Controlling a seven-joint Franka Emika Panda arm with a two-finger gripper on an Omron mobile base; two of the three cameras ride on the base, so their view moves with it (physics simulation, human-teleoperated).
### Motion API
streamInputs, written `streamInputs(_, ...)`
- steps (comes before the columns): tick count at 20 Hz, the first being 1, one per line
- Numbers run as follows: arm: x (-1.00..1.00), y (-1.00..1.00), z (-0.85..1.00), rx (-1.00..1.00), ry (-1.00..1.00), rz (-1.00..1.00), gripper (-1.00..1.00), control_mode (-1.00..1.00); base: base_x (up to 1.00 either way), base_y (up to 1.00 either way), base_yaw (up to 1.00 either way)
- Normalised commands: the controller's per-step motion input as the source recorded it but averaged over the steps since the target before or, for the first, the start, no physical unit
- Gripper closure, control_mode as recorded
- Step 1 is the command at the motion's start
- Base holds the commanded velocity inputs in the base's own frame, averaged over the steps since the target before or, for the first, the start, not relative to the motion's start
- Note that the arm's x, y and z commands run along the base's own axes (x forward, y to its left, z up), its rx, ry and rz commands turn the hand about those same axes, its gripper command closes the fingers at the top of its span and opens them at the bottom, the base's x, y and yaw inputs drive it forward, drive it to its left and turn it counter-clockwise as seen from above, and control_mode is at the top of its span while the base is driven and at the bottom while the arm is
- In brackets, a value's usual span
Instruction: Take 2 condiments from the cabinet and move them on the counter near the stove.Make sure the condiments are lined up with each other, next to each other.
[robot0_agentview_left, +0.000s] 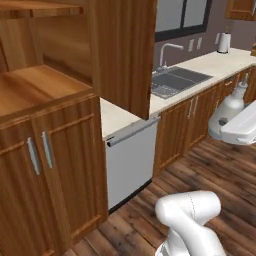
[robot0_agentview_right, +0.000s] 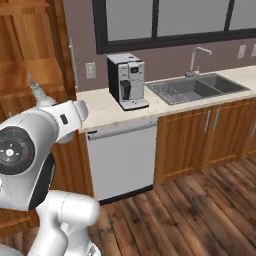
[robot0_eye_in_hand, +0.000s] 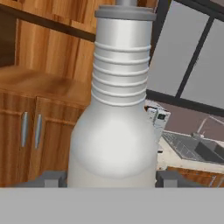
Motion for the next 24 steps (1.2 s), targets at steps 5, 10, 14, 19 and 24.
streamInputs(5, 0.0, 0.0, 0.0, 0.0, 0.0, 0.0, 1.0, 1.0, 0.0, -0.57, -0.41)
streamInputs(10, 0.0, 0.0, 0.0, 0.0, 0.0, 0.0, 1.0, 1.0, 0.0, -0.56, -0.43)
streamInputs(14, 0.0, 0.0, 0.0, 0.0, 0.0, 0.0, 1.0, 1.0, 0.0, -0.49, -0.45)
streamInputs(19, 0.0, 0.0, 0.0, 0.0, 0.0, 0.0, 1.0, 1.0, 0.0, -0.46, -0.44)
streamInputs(24, 0.0, 0.0, 0.0, 0.0, 0.0, 0.0, 1.0, 1.0, 0.0, -0.43, -0.41)
